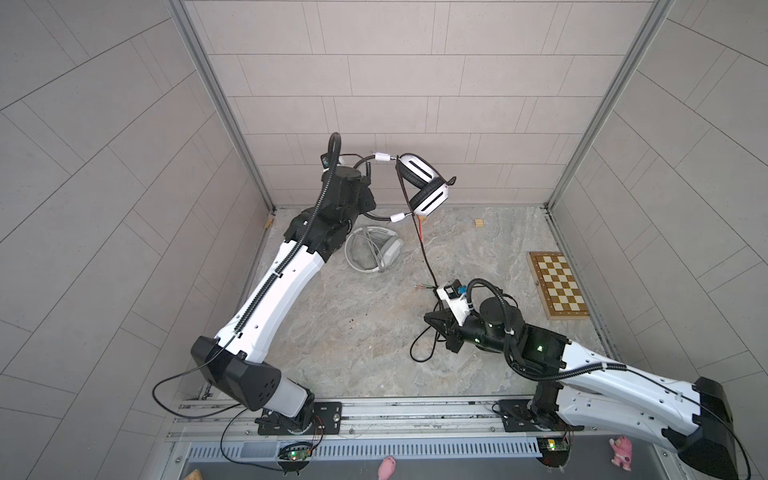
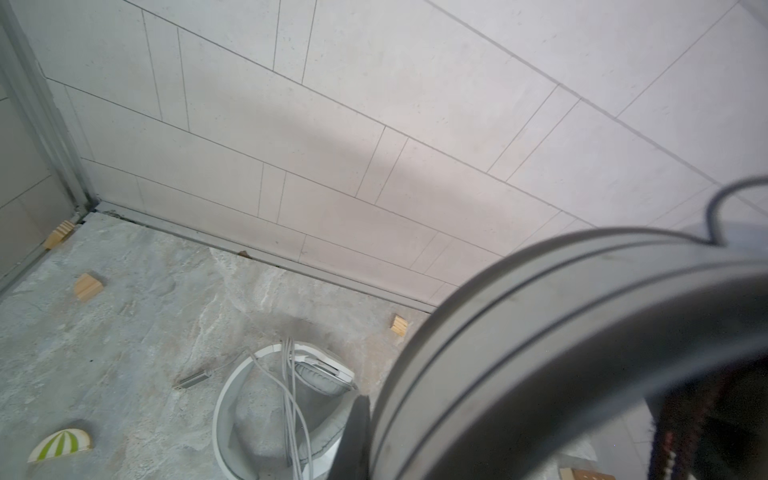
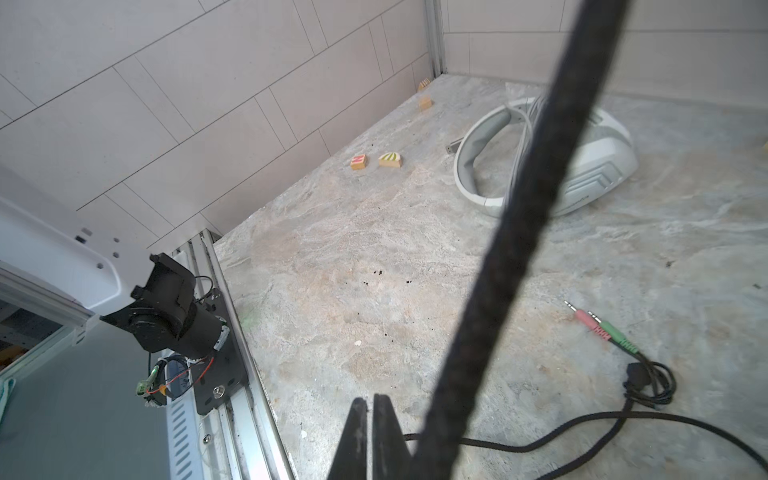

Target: Wrap the headphones

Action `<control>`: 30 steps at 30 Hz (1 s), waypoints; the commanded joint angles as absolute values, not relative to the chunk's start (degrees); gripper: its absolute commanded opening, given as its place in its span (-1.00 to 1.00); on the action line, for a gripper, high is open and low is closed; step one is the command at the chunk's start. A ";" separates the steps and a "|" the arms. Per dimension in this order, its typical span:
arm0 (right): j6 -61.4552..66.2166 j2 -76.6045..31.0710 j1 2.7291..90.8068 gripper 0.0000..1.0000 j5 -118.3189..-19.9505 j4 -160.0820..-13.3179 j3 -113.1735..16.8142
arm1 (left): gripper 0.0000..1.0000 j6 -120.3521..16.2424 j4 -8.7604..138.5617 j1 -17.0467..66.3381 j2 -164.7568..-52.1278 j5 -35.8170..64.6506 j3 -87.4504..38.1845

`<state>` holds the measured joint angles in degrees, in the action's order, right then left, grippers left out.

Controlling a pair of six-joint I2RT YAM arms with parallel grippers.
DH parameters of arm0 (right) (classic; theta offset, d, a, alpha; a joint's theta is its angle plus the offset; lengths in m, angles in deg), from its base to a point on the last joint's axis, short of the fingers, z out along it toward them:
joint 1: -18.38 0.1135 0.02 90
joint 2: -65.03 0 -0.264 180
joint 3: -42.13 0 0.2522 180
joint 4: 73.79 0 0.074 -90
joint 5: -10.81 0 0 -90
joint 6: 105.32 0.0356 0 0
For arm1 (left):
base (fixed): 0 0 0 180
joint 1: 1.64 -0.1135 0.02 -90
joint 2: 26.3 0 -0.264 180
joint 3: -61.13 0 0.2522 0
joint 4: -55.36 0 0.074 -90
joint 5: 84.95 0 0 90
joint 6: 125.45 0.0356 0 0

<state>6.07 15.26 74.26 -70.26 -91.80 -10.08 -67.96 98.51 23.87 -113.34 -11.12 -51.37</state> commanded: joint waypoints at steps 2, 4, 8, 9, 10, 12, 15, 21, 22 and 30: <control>1.08 17.96 76.29 -0.86 -75.24 -104.92 -16.18 | -1.00 -66.90 95.63 23.58 -116.27 -17.70 -51.32; -0.20 18.56 76.93 -0.85 -76.38 -106.96 -18.52 | -1.00 -66.64 95.84 23.58 -117.41 -17.17 -50.36; -3.33 17.72 76.92 -0.85 -78.46 -110.71 -23.90 | -1.00 -66.56 95.93 23.69 -118.70 -14.22 -47.08; -4.30 17.22 76.92 -0.85 -79.22 -111.44 -25.13 | -1.00 -66.52 95.93 23.67 -118.84 -12.79 -46.20; -4.91 16.80 76.93 -0.86 -80.68 -112.12 -26.51 | -1.00 -66.27 95.85 23.67 -118.89 -11.22 -45.47; -6.69 15.18 76.92 -0.88 -83.75 -114.46 -30.02 | -1.00 -65.53 96.14 24.01 -118.85 -7.53 -43.64; -9.57 12.93 76.91 -0.88 -87.63 -115.97 -34.40 | -1.00 -63.83 96.62 25.25 -118.84 -4.05 -40.95; -14.15 7.57 73.02 -0.88 -90.04 -117.66 -42.55 | -1.00 -54.60 100.47 29.06 -118.88 -0.43 -38.84; -14.75 6.79 71.84 -0.88 -89.21 -117.91 -43.57 | -1.00 -53.76 100.71 29.44 -118.49 0.61 -38.45; -18.13 0.70 60.29 -0.84 -80.41 -121.21 -50.49 | -1.00 -45.85 109.06 36.10 -114.29 5.96 -37.25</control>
<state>-15.33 1.66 63.33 -84.09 -118.38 -47.90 -49.40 106.20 34.67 -118.72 1.62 -37.30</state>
